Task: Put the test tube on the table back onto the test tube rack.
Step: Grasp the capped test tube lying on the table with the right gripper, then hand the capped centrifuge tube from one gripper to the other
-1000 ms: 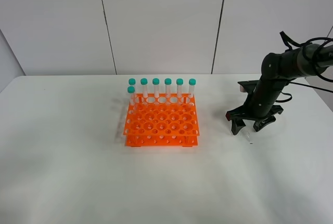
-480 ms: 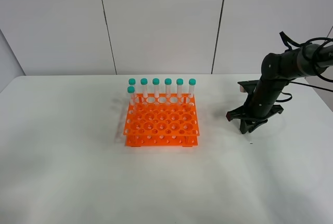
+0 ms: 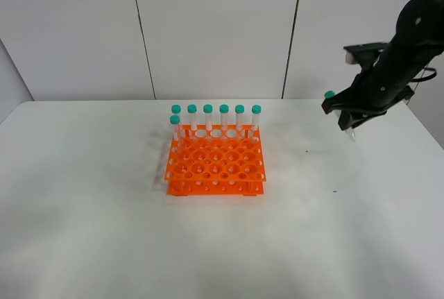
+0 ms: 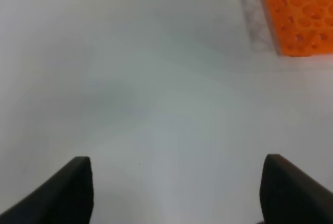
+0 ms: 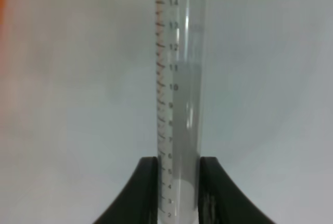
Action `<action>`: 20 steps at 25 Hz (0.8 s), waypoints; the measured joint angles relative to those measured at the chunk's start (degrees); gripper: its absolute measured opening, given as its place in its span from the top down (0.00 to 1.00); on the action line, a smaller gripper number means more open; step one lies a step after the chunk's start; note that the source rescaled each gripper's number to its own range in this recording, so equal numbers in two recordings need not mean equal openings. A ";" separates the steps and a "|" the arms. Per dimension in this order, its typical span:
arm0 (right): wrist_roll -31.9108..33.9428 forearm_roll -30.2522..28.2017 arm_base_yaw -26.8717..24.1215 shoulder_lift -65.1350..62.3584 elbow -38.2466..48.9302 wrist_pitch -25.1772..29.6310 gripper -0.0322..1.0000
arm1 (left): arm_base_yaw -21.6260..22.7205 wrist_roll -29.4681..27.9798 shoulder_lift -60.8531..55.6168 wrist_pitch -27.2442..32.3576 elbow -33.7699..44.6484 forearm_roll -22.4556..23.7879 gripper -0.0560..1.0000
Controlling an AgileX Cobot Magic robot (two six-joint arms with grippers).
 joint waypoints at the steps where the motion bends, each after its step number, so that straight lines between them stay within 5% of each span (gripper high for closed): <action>1: 0.00 0.00 0.00 -2.47 0.69 -0.45 0.95 | 0.00 0.00 0.00 0.00 0.00 0.00 0.00; 8: 0.00 -1.42 1.04 -18.74 12.82 -2.04 0.95 | 0.00 0.00 0.00 0.00 0.00 0.00 0.00; 14: 1.91 -3.09 10.89 -24.98 15.90 -1.85 0.95 | 0.00 0.00 0.00 0.00 0.00 0.00 0.00; 20: -11.95 10.51 20.61 -21.43 16.00 -7.78 0.95 | 0.00 0.00 0.00 0.00 0.00 0.00 0.00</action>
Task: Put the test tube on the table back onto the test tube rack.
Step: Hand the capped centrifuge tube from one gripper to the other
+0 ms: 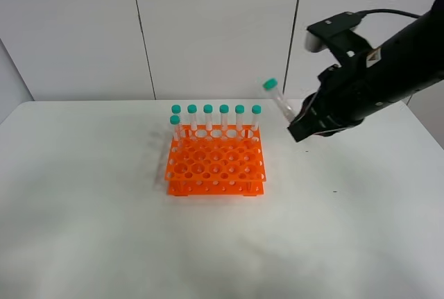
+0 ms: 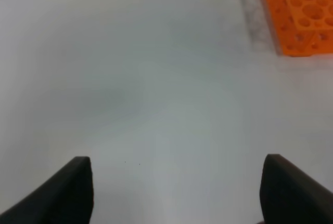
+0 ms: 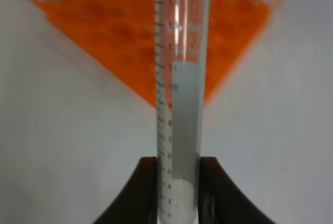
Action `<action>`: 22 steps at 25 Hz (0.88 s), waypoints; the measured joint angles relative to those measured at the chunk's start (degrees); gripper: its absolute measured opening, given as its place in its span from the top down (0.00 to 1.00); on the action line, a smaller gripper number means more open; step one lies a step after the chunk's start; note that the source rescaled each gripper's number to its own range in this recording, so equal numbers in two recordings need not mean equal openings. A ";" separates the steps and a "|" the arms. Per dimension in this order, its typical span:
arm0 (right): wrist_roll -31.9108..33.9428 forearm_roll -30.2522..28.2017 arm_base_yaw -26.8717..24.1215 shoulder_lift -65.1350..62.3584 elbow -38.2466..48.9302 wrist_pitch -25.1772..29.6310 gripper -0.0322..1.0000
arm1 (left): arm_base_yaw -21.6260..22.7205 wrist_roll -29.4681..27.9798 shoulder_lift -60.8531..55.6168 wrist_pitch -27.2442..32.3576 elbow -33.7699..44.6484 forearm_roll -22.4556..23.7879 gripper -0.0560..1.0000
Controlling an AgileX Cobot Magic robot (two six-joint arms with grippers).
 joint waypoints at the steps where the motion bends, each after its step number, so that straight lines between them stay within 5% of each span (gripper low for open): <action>1: -3.50 2.77 0.06 0.73 0.00 -0.76 0.95 | 0.00 0.00 0.00 0.00 0.00 0.00 0.00; 11: -36.96 26.95 0.06 9.04 0.38 -1.47 0.95 | 0.00 0.00 0.00 0.00 0.00 0.00 0.00; 22: -43.40 35.01 0.06 8.94 6.29 -1.48 0.95 | 0.00 0.00 1.32 -4.53 -4.87 -0.92 0.00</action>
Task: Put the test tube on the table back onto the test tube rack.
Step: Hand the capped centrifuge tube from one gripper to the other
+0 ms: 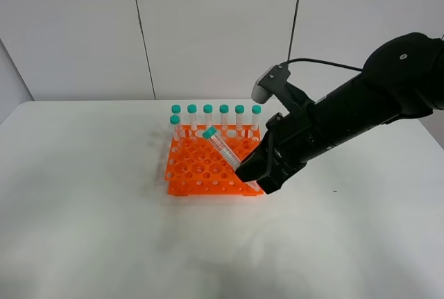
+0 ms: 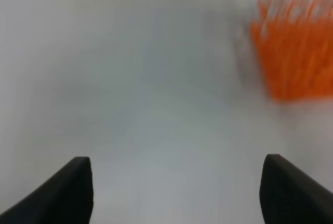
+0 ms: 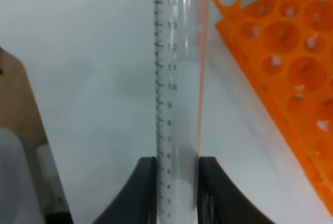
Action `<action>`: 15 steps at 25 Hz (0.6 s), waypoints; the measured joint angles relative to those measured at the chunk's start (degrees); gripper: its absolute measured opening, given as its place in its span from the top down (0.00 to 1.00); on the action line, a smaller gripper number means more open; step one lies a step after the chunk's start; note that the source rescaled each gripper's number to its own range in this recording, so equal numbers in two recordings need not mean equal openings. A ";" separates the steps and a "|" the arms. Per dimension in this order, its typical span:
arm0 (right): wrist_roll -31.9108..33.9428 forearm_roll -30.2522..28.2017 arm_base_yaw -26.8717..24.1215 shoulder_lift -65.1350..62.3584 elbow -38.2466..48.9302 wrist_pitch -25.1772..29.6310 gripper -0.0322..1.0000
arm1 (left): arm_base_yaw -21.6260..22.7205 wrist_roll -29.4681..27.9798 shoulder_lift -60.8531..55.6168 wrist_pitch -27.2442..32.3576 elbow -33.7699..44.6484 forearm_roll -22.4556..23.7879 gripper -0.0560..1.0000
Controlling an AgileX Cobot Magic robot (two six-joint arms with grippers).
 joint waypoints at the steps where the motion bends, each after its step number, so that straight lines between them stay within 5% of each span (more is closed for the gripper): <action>1: -1.20 1.29 0.00 -0.56 0.08 -0.72 0.95 | 0.00 0.00 1.59 -0.16 -1.03 -0.63 0.00; 7: -5.31 5.41 0.00 -4.07 0.08 -3.14 0.95 | 0.00 2.38 17.34 -5.98 -7.03 -8.91 0.00; 15: -5.09 5.49 0.00 -4.07 0.08 -3.51 0.95 | 0.00 19.78 44.00 -21.23 -12.08 -32.34 0.00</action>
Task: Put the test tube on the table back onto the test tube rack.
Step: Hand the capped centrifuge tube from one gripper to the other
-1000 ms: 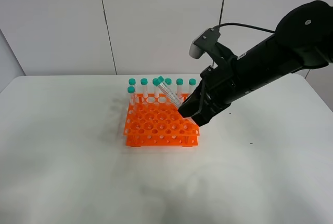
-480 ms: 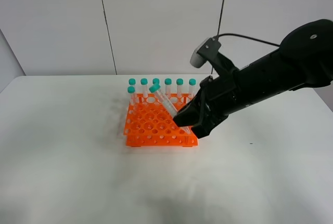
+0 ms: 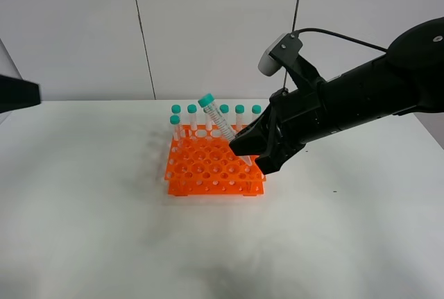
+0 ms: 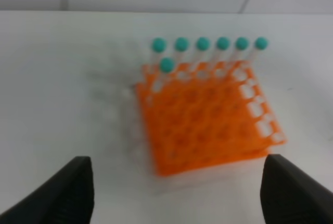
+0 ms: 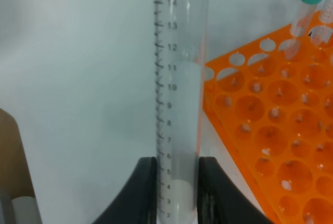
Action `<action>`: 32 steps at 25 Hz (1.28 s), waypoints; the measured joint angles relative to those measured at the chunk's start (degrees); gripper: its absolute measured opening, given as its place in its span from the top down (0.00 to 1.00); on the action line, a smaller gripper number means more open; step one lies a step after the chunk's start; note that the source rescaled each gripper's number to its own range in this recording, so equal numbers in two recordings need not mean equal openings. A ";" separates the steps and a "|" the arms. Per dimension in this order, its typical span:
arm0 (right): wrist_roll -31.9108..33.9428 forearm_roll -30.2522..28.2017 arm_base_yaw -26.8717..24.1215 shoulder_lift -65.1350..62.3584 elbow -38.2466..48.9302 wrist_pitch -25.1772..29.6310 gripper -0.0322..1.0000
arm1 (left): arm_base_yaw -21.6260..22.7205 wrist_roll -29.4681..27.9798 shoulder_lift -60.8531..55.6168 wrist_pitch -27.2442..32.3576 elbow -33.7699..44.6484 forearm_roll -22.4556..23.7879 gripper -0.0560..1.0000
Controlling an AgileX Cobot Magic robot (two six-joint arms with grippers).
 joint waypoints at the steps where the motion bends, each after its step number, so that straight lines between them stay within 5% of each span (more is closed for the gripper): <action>1: 0.00 0.00 0.00 0.00 0.00 0.00 0.95 | 0.00 3.44 3.39 -0.55 -0.56 -3.50 0.00; 10: 0.00 0.02 0.00 0.00 0.00 -0.07 0.95 | -6.83 36.49 24.40 -1.33 -2.66 -43.92 0.00; 15: 0.00 0.02 0.00 0.00 0.00 -0.07 0.95 | -13.19 45.68 32.18 -1.24 -3.45 -57.79 0.00; 21: 0.00 0.02 0.12 0.00 0.00 -0.07 0.95 | -16.99 49.10 38.05 0.09 -5.10 -63.52 0.00; 32: 0.00 0.20 0.16 0.00 0.00 -1.65 0.95 | -20.04 49.87 40.76 1.03 -5.14 -63.94 0.00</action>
